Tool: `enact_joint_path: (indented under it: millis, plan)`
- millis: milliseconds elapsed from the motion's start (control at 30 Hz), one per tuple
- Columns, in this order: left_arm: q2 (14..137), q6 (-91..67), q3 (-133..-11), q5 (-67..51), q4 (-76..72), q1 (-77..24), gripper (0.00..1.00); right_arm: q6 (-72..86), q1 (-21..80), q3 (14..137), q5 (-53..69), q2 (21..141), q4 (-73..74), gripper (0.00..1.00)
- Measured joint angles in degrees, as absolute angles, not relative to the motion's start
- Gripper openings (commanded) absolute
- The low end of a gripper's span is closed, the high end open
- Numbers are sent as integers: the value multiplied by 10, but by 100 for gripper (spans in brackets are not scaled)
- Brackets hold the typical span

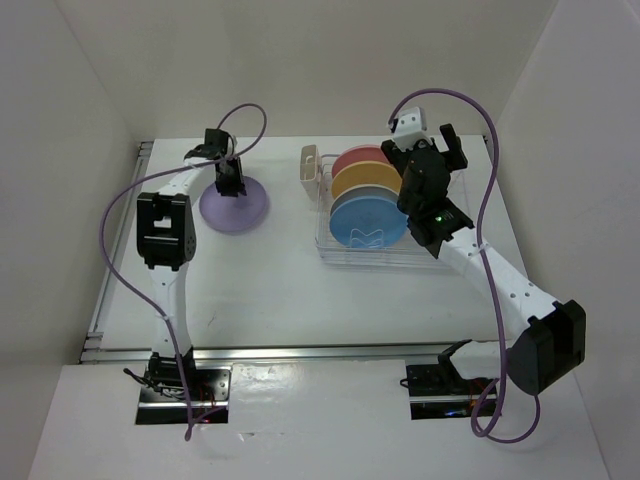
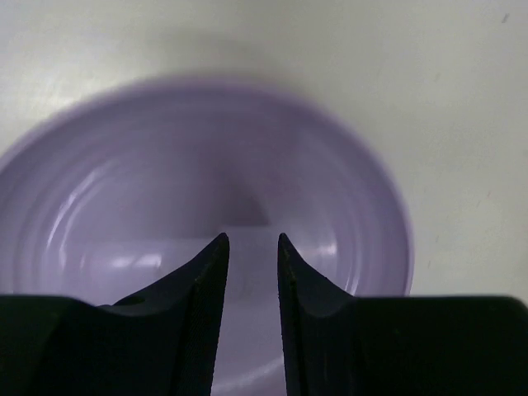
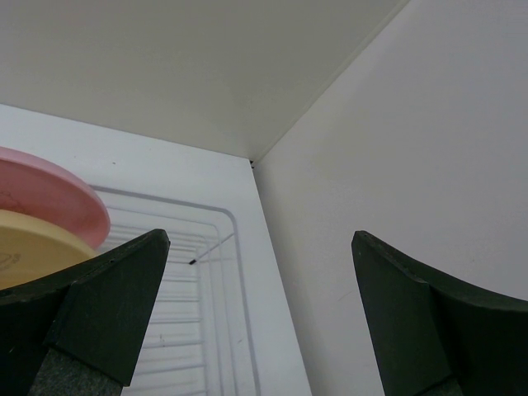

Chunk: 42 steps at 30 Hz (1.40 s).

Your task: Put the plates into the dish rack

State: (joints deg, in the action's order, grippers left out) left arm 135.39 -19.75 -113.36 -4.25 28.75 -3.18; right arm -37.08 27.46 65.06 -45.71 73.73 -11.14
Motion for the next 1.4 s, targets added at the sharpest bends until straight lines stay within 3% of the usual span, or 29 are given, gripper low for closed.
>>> enact_joint_path:
  millis: [167, 400, 833, 1133, 1400]
  plan:
    - [1234, -185, -1025, -25, 325, -22, 43, -358, 274, 651, -452, 740, -110, 100]
    - [1111, -150, -1011, 11, 314, 13, 49, -335, 274, 651, -439, 750, -93, 100]
    - [1258, -136, -972, -9, 265, 102, 48, -326, 274, 651, -435, 750, -81, 100]
    - [1274, -168, -969, -78, 197, 96, 47, -326, 274, 651, -433, 750, -80, 100]
    - [1214, -169, -875, -54, 152, 95, 47, -326, 274, 651, -433, 751, -80, 100]
